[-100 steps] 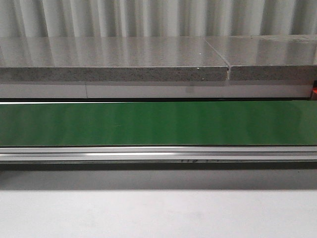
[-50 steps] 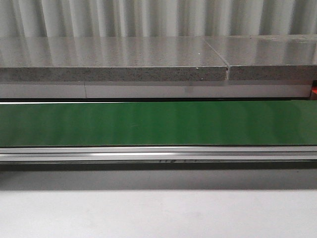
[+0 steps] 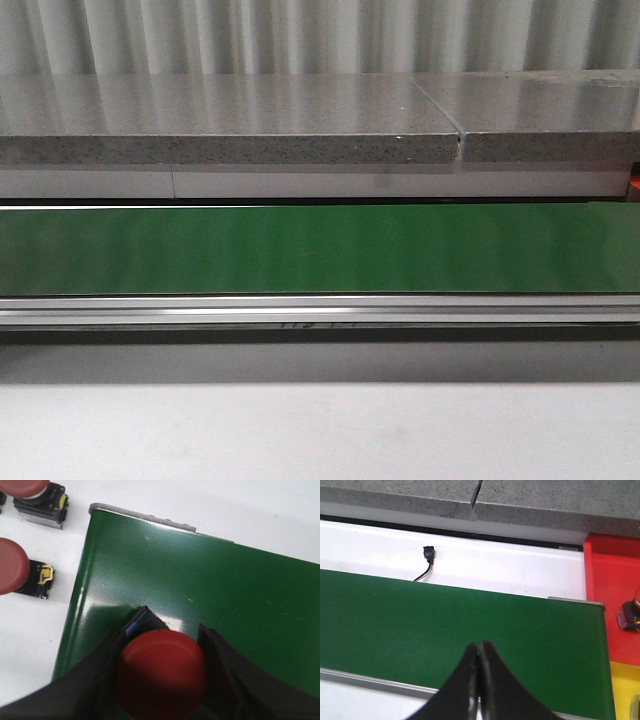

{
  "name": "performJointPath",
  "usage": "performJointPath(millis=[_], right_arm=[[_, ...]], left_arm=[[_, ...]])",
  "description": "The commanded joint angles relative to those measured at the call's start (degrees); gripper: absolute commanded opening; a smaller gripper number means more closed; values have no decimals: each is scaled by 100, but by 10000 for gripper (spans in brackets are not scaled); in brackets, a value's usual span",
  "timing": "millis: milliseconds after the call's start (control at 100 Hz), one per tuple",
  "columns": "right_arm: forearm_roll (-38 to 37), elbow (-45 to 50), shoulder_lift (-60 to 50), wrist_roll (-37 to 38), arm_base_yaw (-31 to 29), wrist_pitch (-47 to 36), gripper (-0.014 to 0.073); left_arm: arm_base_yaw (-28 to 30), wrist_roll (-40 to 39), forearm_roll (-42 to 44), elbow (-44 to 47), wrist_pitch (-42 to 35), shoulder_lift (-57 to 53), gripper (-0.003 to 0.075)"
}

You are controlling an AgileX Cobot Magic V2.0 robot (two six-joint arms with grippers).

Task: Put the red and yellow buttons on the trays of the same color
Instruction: 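Carry the red button onto the green belt with the left gripper, then grasp a yellow mushroom button from the cluster with the left gripper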

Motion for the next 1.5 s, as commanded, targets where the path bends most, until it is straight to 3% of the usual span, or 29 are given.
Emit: performJointPath(millis=[0,80,200,300,650,870,1170,1490], right_arm=[[76,-148,-46,-71,3,-398,-67],[76,-148,-46,-71,3,-398,-67],[76,-148,-46,-71,3,-398,-67],[76,-148,-46,-71,3,-398,-67],[76,-148,-46,-71,3,-398,-67],[76,-148,-46,-71,3,-398,-67],[76,-148,-46,-71,3,-398,-67],[76,-148,-46,-71,3,-398,-67]], left_arm=[[-31,11,-111,-214,-100,-174,116],[-31,24,-111,-256,40,-174,271],[-31,174,-122,-392,248,-174,579],[-31,184,-227,-540,355,-201,689],[46,101,-402,-730,248,-1063,691],[794,-175,-388,-690,342,-1185,691],[1972,-189,-248,45,58,-1018,689],[2326,-292,-172,138,-388,55,689]])
